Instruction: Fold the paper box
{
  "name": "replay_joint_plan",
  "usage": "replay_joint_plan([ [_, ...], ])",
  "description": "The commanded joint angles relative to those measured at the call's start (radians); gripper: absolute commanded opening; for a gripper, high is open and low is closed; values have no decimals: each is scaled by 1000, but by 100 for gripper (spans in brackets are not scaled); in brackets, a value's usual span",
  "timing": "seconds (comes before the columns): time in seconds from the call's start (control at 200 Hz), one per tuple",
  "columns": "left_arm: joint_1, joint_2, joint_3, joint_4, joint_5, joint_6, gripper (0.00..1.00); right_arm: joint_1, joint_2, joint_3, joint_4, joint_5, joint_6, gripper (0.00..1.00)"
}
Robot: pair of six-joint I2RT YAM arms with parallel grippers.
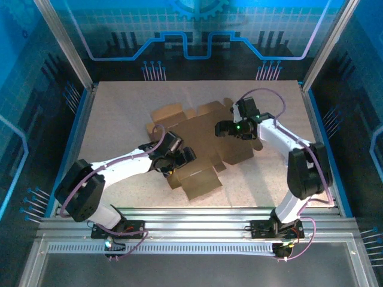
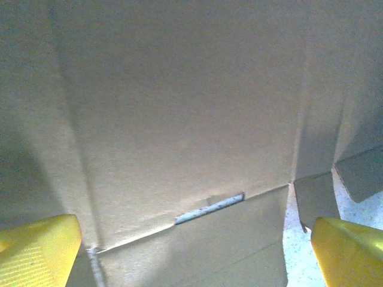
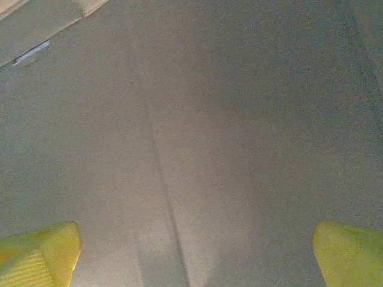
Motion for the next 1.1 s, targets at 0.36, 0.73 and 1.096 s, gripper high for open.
replay_joint_plan([
  [0.36,-25,161,76,16,14,-69,99,-96,233,116,-46,-35,12,100],
  [0.73,114,228,100,-36,70,36,99,-120,104,-90,-7,-53,25,100],
  [1.096,291,385,326,-122,65,254,99,-29,-60,-332,69,-65,108,100],
])
